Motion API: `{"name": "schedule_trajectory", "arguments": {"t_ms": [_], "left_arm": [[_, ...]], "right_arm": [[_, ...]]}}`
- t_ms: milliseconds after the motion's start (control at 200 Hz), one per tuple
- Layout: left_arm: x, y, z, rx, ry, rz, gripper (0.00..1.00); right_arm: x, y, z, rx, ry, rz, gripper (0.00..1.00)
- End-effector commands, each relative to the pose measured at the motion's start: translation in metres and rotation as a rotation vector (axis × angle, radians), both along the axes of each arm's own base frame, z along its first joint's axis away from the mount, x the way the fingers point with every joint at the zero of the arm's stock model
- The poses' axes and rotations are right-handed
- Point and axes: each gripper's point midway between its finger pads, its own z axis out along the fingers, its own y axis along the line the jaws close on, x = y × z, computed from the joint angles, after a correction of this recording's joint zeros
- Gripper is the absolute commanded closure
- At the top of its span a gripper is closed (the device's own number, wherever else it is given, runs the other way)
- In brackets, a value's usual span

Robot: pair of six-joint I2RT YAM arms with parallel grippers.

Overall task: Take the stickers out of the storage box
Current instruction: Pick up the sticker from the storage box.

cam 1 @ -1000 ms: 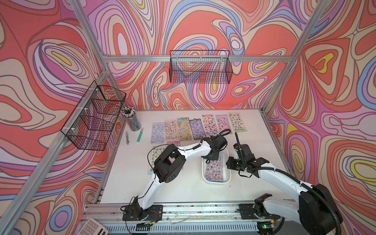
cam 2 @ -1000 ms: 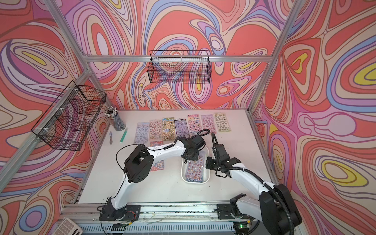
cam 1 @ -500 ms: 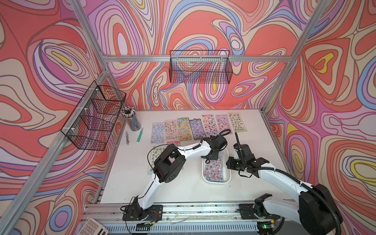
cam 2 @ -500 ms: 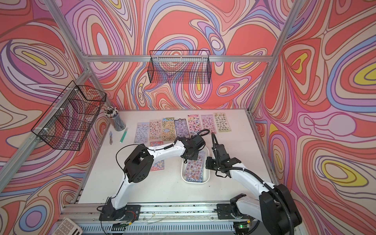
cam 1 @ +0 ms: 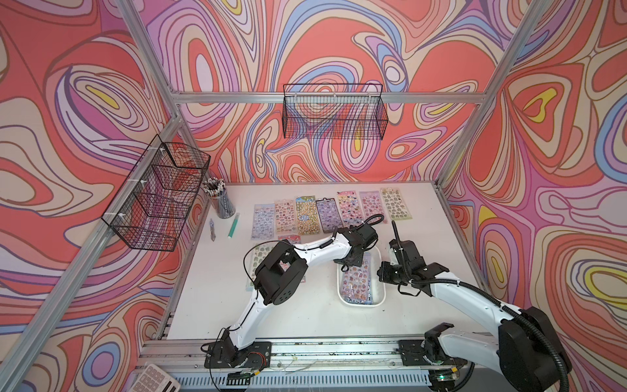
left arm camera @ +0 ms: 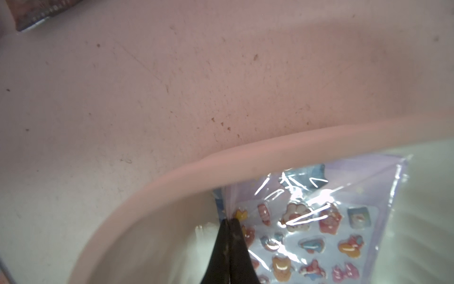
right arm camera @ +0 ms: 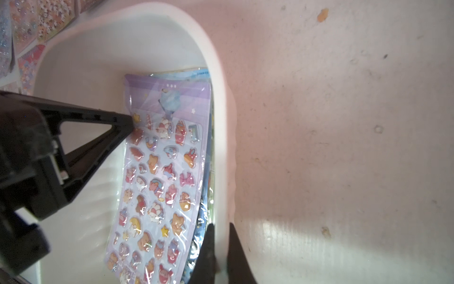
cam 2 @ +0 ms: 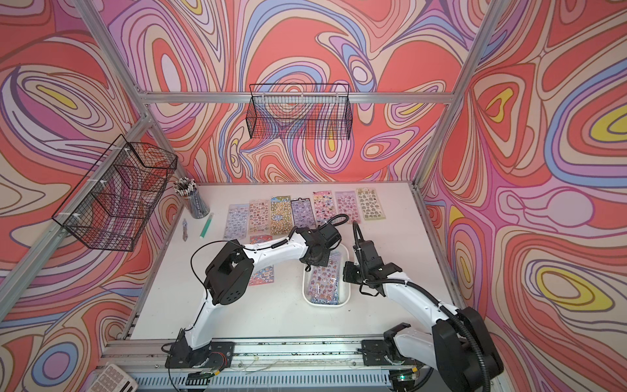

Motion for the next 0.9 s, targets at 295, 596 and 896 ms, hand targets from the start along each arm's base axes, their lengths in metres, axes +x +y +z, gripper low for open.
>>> {"name": "schedule_trajectory", "arguments": {"t_ms": [295,596,896], "left_arm": [[0.001,-0.007,0.079,-0.132,-0.075,-0.007,1.00],[0.001,-0.010,0.133,-0.225,-0.138,-0.023,1.00],[-0.004,0.003,0.191,-0.299,-0.204,-0.047,1.00]], "right_arm": [[-0.003,0.004,-0.003,0.025,0.004,0.013,1.00],[-0.003,0.003,-0.004,0.024,0.006,0.012,1.00],[-0.003,0.003,-0.005,0.021,0.008,0.012,1.00]]}}
